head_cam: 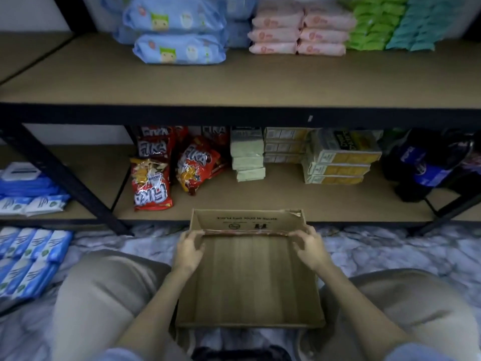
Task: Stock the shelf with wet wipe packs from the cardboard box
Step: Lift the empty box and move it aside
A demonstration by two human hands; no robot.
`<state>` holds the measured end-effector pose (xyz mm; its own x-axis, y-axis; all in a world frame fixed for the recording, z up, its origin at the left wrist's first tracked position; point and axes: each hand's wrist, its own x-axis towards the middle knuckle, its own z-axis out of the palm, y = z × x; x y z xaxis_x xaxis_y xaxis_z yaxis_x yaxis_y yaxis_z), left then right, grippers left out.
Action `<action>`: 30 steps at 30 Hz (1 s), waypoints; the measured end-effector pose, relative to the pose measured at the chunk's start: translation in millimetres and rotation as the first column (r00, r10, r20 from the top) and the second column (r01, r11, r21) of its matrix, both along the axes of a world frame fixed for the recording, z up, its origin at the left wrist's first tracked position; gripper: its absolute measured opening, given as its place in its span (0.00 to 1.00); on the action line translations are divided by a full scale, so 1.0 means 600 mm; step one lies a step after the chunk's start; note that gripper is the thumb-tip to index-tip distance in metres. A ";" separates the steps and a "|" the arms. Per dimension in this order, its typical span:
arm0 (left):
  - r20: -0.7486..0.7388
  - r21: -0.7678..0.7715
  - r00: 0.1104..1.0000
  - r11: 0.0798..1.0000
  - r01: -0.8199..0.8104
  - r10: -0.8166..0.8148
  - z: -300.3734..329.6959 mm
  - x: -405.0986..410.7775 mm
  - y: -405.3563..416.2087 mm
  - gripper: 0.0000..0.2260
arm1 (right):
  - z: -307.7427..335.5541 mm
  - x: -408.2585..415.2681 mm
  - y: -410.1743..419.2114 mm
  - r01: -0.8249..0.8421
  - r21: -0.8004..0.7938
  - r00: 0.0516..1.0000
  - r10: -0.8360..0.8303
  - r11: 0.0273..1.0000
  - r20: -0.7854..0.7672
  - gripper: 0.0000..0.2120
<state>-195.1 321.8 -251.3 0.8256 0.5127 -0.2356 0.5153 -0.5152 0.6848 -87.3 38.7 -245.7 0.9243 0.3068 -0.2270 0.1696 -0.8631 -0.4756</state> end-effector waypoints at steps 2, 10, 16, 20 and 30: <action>-0.099 -0.078 0.991 0.993 -0.093 0.085 -0.044 -0.018 0.016 0.17 | -0.038 -0.006 -0.011 0.022 -0.134 0.994 -0.036 0.991 -0.099 0.21; -0.117 -0.398 0.982 0.899 -0.184 0.149 -0.101 -0.030 0.041 0.28 | -0.084 -0.013 -0.046 0.173 -0.038 0.953 -0.177 0.984 -0.246 0.29; -0.098 -0.350 0.984 0.920 -0.174 0.149 -0.089 -0.043 0.051 0.29 | -0.054 -0.016 -0.059 0.187 -0.033 0.954 -0.190 0.982 -0.230 0.25; -0.089 -0.368 0.991 0.921 -0.130 0.104 -0.063 -0.043 0.059 0.32 | -0.010 -0.020 -0.071 0.156 -0.025 0.953 -0.157 0.987 -0.259 0.28; 0.047 -0.363 0.980 0.911 0.198 -0.194 0.164 0.008 0.038 0.32 | 0.125 0.018 -0.166 0.286 0.131 0.939 -0.250 0.949 -0.238 0.29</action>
